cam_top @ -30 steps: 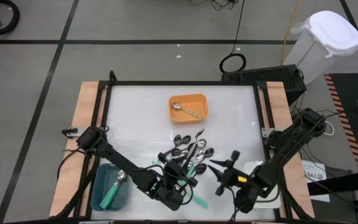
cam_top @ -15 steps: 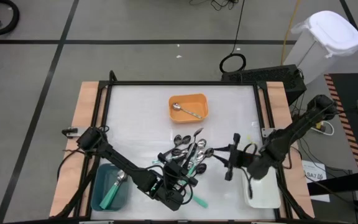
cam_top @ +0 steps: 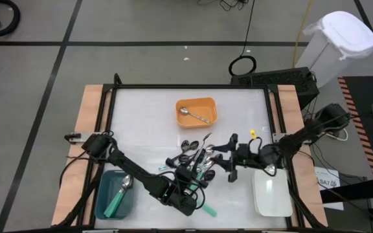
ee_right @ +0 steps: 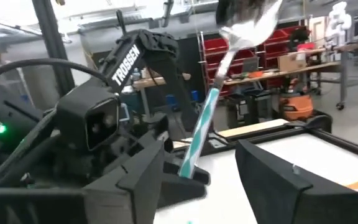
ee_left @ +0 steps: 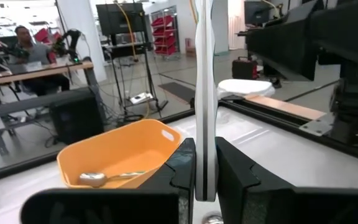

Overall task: Sort silverware by color (type)
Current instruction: Put the white patterned spoon into the yellow bin

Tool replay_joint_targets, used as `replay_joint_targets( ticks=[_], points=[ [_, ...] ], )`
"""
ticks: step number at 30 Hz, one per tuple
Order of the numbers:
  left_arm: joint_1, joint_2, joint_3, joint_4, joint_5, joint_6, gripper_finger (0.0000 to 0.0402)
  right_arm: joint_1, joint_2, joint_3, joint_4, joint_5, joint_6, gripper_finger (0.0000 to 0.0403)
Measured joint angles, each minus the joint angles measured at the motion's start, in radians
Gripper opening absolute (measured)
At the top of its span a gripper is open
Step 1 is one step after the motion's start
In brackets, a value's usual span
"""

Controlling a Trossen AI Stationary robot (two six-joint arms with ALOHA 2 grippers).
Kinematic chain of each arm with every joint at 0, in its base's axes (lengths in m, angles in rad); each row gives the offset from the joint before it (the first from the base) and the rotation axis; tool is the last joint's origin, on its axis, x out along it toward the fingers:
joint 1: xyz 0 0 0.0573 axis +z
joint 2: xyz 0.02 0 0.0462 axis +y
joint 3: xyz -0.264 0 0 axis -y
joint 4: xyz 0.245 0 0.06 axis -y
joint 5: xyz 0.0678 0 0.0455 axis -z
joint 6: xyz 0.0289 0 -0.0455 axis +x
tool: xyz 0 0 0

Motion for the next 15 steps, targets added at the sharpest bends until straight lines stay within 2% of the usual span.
replay_joint_targets(
  ticks=[5, 9, 15],
  points=[
    [0.008, 0.000, 0.000, 0.000, -0.001, 0.065, 0.0036, -0.046, 0.069, 0.051, 0.002, -0.008, 0.013, 0.0207],
    [-0.001, 0.000, 0.000, 0.000, -0.049, 0.149, 0.0036, -0.081, 0.089, 0.084, 0.006, -0.092, 0.015, 0.0206],
    [0.006, 0.000, 0.000, -0.001, -0.051, 0.236, 0.0036, -0.119, 0.095, 0.108, 0.007, -0.131, 0.009, 0.0191]
  ],
)
